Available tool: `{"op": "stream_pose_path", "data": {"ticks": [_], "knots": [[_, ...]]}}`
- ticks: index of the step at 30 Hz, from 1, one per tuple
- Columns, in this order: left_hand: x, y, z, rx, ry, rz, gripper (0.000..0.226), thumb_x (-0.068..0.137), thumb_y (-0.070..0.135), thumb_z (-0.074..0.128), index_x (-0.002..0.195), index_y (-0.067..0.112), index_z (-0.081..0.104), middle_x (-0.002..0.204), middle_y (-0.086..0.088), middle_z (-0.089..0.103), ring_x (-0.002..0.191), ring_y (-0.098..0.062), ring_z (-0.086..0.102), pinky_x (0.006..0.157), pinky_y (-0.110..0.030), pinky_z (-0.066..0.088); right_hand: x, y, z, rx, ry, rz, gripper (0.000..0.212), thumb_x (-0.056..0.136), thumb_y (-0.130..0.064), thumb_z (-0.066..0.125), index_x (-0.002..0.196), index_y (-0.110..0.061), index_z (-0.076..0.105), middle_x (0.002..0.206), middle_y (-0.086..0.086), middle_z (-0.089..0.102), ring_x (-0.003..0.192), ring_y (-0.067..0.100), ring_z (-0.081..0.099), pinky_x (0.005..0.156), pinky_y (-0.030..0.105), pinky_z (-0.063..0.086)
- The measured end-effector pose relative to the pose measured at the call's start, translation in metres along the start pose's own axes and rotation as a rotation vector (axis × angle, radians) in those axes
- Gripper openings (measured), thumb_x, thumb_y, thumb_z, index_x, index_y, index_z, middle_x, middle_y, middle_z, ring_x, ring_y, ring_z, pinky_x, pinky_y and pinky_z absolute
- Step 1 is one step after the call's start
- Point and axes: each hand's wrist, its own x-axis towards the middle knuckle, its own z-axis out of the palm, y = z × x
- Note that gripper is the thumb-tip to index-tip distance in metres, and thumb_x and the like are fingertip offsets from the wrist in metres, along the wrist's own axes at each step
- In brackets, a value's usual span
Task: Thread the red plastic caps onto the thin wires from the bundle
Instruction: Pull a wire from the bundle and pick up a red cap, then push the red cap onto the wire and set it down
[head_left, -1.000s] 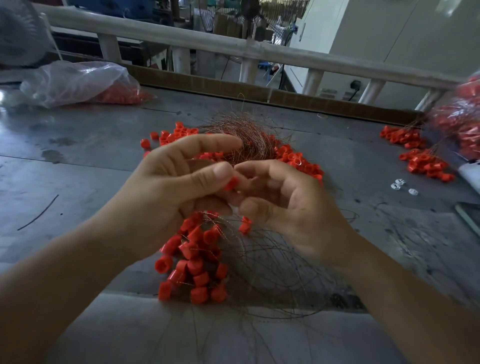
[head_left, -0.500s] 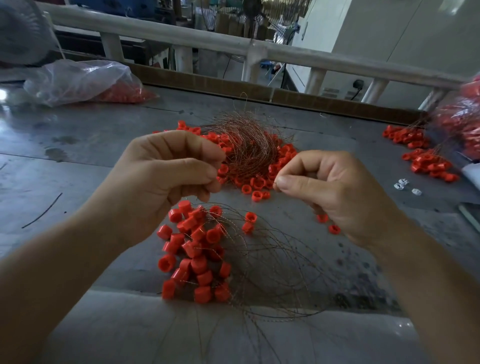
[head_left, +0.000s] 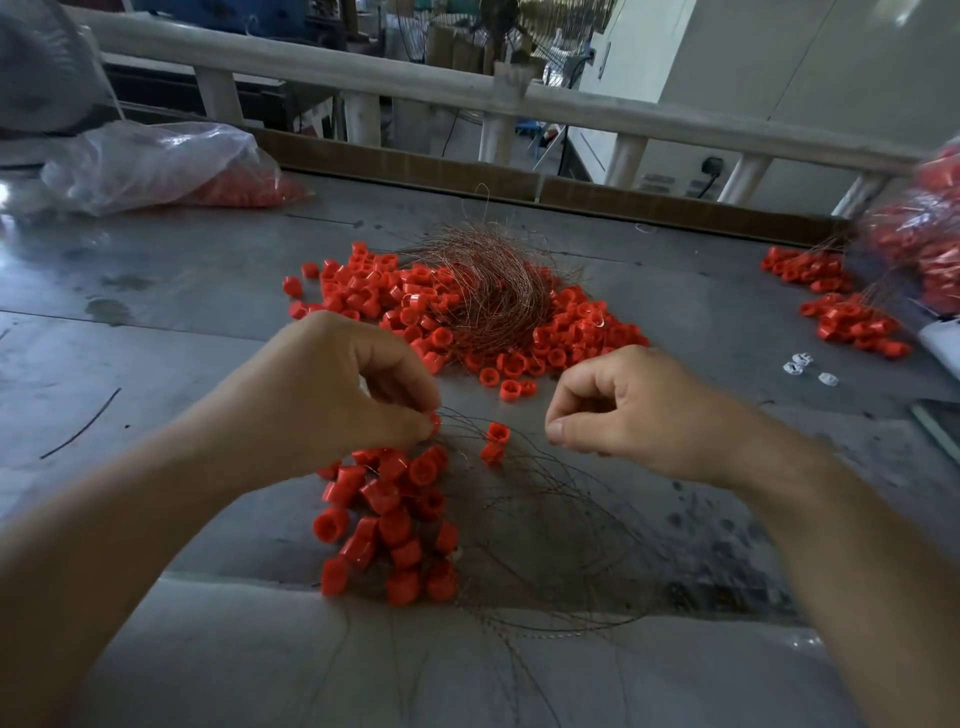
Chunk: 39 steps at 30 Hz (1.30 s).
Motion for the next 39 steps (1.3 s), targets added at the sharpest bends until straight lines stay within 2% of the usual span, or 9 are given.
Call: {"op": "stream_pose_path", "data": {"ticks": [5, 8, 11, 14, 18, 23, 26, 32, 39], "knots": [[0.0, -0.003, 0.004, 0.022, -0.036, 0.03, 0.024, 0.057, 0.015, 0.076, 0.057, 0.037, 0.066, 0.056, 0.026, 0.062, 0.046, 0.01, 0.051, 0.045, -0.001, 0.035, 0.001, 0.0, 0.0, -0.087, -0.075, 0.029, 0.019, 0.079, -0.026, 0.068, 0.06, -0.027, 0.061, 0.054, -0.029, 0.056, 0.056, -0.011, 0.052, 0.054, 0.007, 0.038], [0.001, -0.004, 0.006, -0.051, -0.054, 0.012, 0.009, 0.055, 0.04, 0.073, 0.061, 0.034, 0.07, 0.058, 0.021, 0.064, 0.049, 0.006, 0.055, 0.048, -0.004, 0.04, 0.003, 0.0, 0.001, -0.123, -0.099, 0.034, 0.021, 0.078, -0.033, 0.068, 0.059, -0.027, 0.06, 0.053, -0.028, 0.055, 0.055, -0.01, 0.051, 0.052, 0.007, 0.037], [0.004, -0.006, 0.004, -0.179, 0.017, -0.007, 0.034, 0.048, 0.057, 0.062, 0.072, 0.034, 0.071, 0.066, 0.012, 0.069, 0.058, 0.0, 0.061, 0.056, -0.011, 0.048, 0.001, 0.0, 0.0, -0.106, -0.098, 0.023, 0.024, 0.073, -0.045, 0.067, 0.06, -0.026, 0.061, 0.052, -0.026, 0.055, 0.053, -0.009, 0.05, 0.05, 0.008, 0.036], [0.011, -0.014, 0.0, -0.165, 0.168, -0.062, 0.01, 0.061, 0.04, 0.07, 0.066, 0.031, 0.07, 0.068, 0.014, 0.069, 0.063, 0.002, 0.061, 0.059, -0.008, 0.048, -0.001, 0.0, -0.003, -0.019, -0.061, 0.012, 0.042, 0.056, -0.066, 0.056, 0.058, -0.025, 0.061, 0.048, -0.021, 0.054, 0.047, -0.006, 0.048, 0.048, 0.01, 0.035], [0.025, -0.035, 0.0, 0.182, 0.321, -0.105, 0.022, 0.078, 0.012, 0.07, 0.097, 0.022, 0.067, 0.08, 0.017, 0.059, 0.074, -0.003, 0.055, 0.067, -0.017, 0.04, 0.001, 0.004, -0.004, 0.05, 0.048, 0.019, 0.053, 0.049, -0.072, 0.053, 0.059, -0.021, 0.062, 0.052, -0.011, 0.057, 0.053, 0.004, 0.054, 0.059, 0.028, 0.049], [0.04, -0.055, 0.006, 0.349, 0.251, -0.164, 0.042, 0.085, 0.011, 0.059, 0.127, 0.018, 0.054, 0.128, -0.004, 0.051, 0.116, -0.021, 0.047, 0.09, -0.029, 0.033, 0.002, 0.003, -0.004, 0.122, 0.168, 0.019, 0.051, 0.05, -0.069, 0.053, 0.061, -0.02, 0.061, 0.05, -0.013, 0.059, 0.046, -0.003, 0.053, 0.042, 0.009, 0.039], [0.041, -0.058, 0.011, 0.396, 0.16, -0.126, 0.047, 0.087, 0.009, 0.056, 0.133, 0.017, 0.048, 0.141, -0.005, 0.043, 0.129, -0.022, 0.037, 0.103, -0.031, 0.027, 0.001, 0.006, -0.004, 0.134, 0.212, 0.048, 0.047, 0.051, -0.067, 0.053, 0.061, -0.021, 0.061, 0.048, -0.014, 0.058, 0.045, -0.003, 0.053, 0.041, 0.009, 0.037], [0.039, -0.06, 0.008, 0.467, 0.23, -0.077, 0.03, 0.083, 0.011, 0.063, 0.112, 0.018, 0.065, 0.117, -0.005, 0.063, 0.107, -0.024, 0.053, 0.08, -0.024, 0.031, 0.005, 0.012, -0.002, 0.138, 0.262, 0.097, 0.025, 0.075, -0.041, 0.065, 0.063, -0.02, 0.061, 0.046, -0.016, 0.056, 0.043, -0.003, 0.051, 0.039, 0.009, 0.037], [0.04, -0.059, 0.008, 0.407, 0.276, -0.057, 0.012, 0.079, 0.016, 0.068, 0.092, 0.016, 0.068, 0.094, -0.002, 0.069, 0.083, -0.015, 0.058, 0.072, -0.025, 0.039, 0.009, 0.017, 0.0, 0.11, 0.29, 0.133, 0.023, 0.077, -0.038, 0.066, 0.063, -0.021, 0.061, 0.046, -0.016, 0.057, 0.044, -0.001, 0.053, 0.04, 0.009, 0.038]]}}
